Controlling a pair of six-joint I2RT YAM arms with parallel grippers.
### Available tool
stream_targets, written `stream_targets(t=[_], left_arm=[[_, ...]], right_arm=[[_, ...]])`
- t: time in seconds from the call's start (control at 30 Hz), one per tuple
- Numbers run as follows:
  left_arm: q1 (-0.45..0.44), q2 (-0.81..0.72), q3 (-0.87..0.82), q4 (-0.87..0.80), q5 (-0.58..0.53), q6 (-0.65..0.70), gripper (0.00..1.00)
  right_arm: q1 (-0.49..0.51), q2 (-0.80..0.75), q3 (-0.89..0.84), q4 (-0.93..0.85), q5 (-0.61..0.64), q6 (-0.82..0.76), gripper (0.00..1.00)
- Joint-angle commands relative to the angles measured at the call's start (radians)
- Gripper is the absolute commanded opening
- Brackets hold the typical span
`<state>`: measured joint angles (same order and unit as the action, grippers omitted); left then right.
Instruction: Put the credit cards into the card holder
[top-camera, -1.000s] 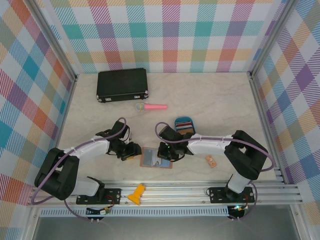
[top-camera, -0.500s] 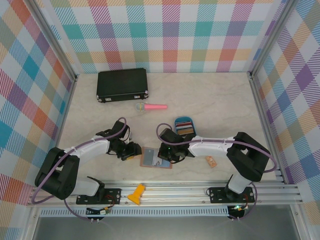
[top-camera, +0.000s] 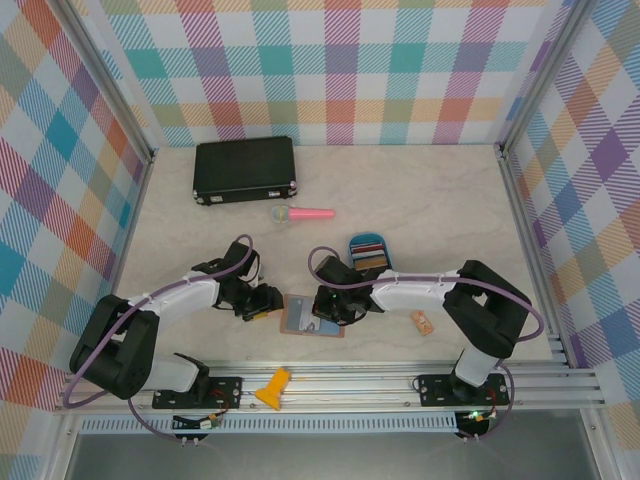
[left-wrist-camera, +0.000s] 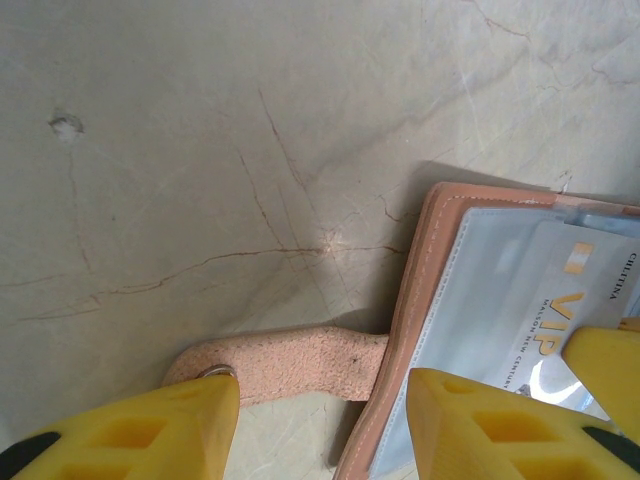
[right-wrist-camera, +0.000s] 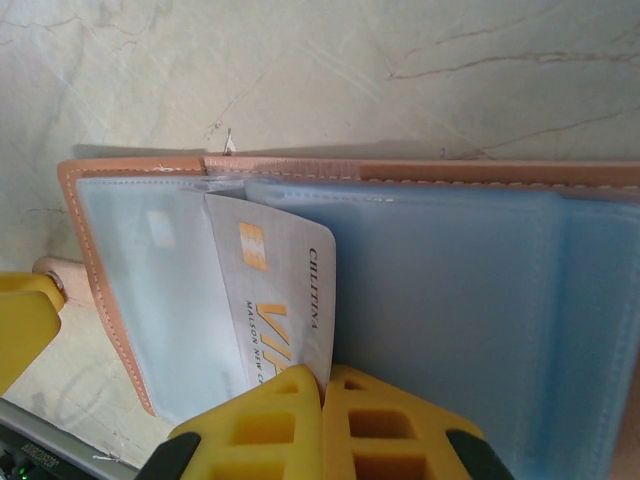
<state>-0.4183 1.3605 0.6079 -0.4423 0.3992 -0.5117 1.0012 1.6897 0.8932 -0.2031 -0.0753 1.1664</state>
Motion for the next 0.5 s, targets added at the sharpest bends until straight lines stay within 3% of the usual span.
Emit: stream_targets(t=[0.0, 0.47], left_arm=[[-0.011, 0.044, -0.022, -0.033, -0.017, -0.007, 0.5], [-0.011, 0.044, -0.021, -0.03, -0.015, -0.006, 0.5]], right_arm=[[0.01, 0.043, -0.002, -0.072, 0.014, -0.015, 0.0], [0.015, 0.072, 0.036, -0.075, -0.001, -0.024, 0.0]])
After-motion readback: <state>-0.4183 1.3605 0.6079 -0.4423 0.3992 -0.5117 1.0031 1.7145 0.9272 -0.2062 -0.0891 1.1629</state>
